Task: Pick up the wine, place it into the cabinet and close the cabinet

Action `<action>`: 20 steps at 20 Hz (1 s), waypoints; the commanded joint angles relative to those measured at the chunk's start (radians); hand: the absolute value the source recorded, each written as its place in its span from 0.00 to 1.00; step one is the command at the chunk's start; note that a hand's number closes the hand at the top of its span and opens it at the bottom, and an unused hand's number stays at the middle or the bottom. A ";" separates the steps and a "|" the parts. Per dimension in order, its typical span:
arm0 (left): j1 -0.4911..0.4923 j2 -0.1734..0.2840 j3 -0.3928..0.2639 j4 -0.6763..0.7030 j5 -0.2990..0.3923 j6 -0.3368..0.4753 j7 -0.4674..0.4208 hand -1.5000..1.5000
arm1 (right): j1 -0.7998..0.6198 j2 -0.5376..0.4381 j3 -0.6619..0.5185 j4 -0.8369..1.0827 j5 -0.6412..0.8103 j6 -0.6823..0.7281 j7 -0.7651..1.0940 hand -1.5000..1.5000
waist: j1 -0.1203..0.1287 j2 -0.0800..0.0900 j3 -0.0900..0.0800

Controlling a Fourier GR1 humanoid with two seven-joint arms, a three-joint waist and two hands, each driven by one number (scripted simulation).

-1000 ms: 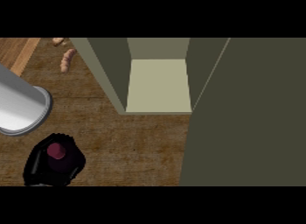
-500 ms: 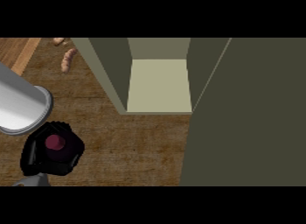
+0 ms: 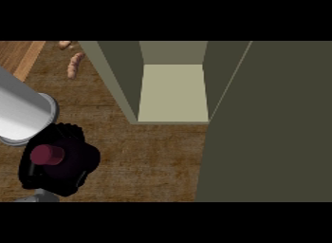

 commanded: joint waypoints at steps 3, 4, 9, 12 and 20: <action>0.025 -0.037 -0.172 -0.238 -0.001 0.149 0.201 1.00 | -0.017 -0.006 -0.068 -0.017 -0.097 0.009 0.015 0.00 | 0.000 0.001 0.000; 0.080 -0.029 -0.120 -0.295 0.004 0.068 0.223 1.00 | 0.009 0.022 0.040 -0.096 -0.003 -0.021 0.073 0.00 | 0.001 0.000 0.000; -0.094 -0.038 -0.229 -0.276 0.009 0.220 0.351 1.00 | -0.011 0.011 -0.016 -0.073 -0.054 -0.009 0.058 0.00 | -0.006 0.002 0.000; -0.071 -0.038 -0.359 -0.346 0.009 0.315 0.371 1.00 | 0.051 0.016 0.011 -0.092 -0.048 0.009 0.028 0.00 | -0.007 0.001 0.000; -0.266 -0.038 -0.510 -0.291 0.003 0.562 0.440 1.00 | 0.064 0.008 -0.040 -0.099 -0.104 0.027 0.014 0.00 | -0.013 0.002 0.000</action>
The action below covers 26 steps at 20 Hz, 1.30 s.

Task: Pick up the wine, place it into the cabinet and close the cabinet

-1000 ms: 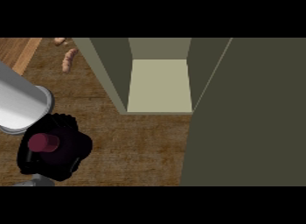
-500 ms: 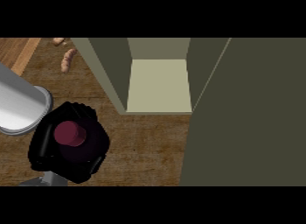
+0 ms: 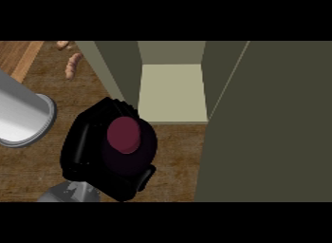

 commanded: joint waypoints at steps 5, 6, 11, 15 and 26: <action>-0.214 -0.001 -0.097 0.132 0.005 0.224 0.032 1.00 | 0.064 0.000 -0.042 -0.095 -0.107 0.029 -0.001 0.00 | -0.008 0.002 0.000; -0.209 -0.001 -0.174 0.066 -0.051 0.332 0.051 1.00 | 0.031 0.000 -0.040 -0.093 -0.090 0.020 0.013 0.00 | -0.005 0.000 0.000; -0.301 -0.001 -0.211 0.157 -0.041 0.435 0.059 1.00 | 0.078 0.002 -0.037 -0.099 -0.097 0.054 -0.021 0.00 | -0.006 0.000 0.000; -0.377 -0.001 -0.247 0.252 -0.007 0.499 0.008 1.00 | 0.043 0.000 -0.017 -0.125 -0.067 0.032 0.042 0.00 | -0.008 0.001 0.000; -0.414 -0.001 -0.180 0.390 0.083 0.459 -0.104 1.00 | 0.095 -0.008 -0.071 -0.123 -0.125 0.072 -0.007 0.00 | -0.007 0.001 0.000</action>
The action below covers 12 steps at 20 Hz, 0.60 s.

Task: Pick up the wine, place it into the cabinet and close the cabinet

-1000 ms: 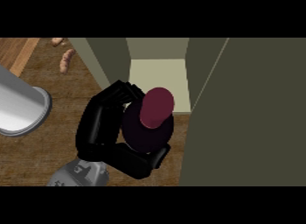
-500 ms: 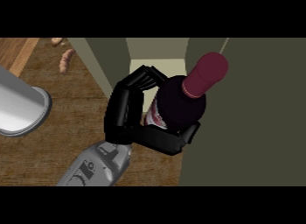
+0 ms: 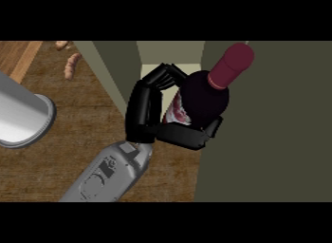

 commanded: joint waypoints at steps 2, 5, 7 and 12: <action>0.013 0.000 -0.033 0.112 0.112 0.043 -0.158 1.00 | 0.001 -0.026 -0.060 -0.065 -0.109 0.027 0.023 0.00 | -0.005 0.002 0.000; -0.020 0.000 -0.008 0.124 0.152 0.039 -0.148 1.00 | -0.006 0.024 0.020 -0.072 -0.024 -0.014 0.030 0.00 | -0.003 0.001 0.000; 0.005 0.000 -0.032 0.114 0.179 0.057 -0.182 1.00 | -0.015 -0.005 -0.026 -0.118 -0.083 -0.010 0.094 0.00 | -0.002 0.000 0.000; 0.017 0.000 0.002 0.271 0.155 -0.021 -0.282 1.00 | -0.020 0.031 0.038 -0.063 0.000 -0.019 0.039 0.00 | 0.000 0.001 0.000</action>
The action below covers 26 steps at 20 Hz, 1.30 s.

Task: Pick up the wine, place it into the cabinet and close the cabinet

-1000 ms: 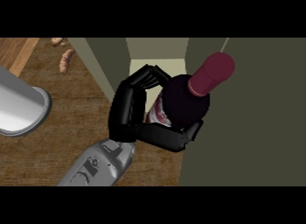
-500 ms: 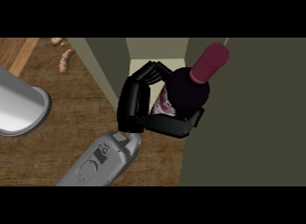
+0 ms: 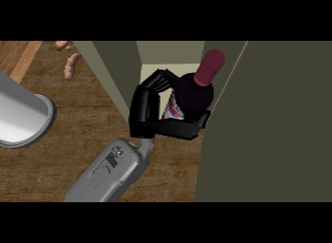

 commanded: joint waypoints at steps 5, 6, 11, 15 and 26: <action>-0.009 0.000 0.004 0.122 -0.079 0.003 -0.071 1.00 | 0.111 0.017 0.046 -0.161 -0.021 0.010 0.016 0.00 | -0.004 -0.002 0.000; 0.033 0.000 -0.001 0.099 -0.086 -0.006 -0.077 1.00 | 0.037 -0.011 -0.047 -0.081 -0.090 0.016 0.003 0.00 | 0.005 -0.001 0.000; 0.031 0.000 -0.040 0.139 -0.053 0.040 -0.151 1.00 | 0.006 0.010 0.009 -0.129 -0.024 -0.032 0.075 0.00 | 0.002 -0.002 0.000; -0.046 0.003 0.114 0.253 -0.002 -0.055 -0.183 1.00 | -0.030 -0.011 0.011 -0.156 -0.039 -0.039 0.138 0.00 | 0.000 -0.001 -0.001; -0.128 0.000 0.197 0.411 0.031 -0.145 -0.211 1.00 | 0.000 0.004 0.006 -0.080 -0.044 -0.014 0.048 0.00 | 0.002 0.001 0.000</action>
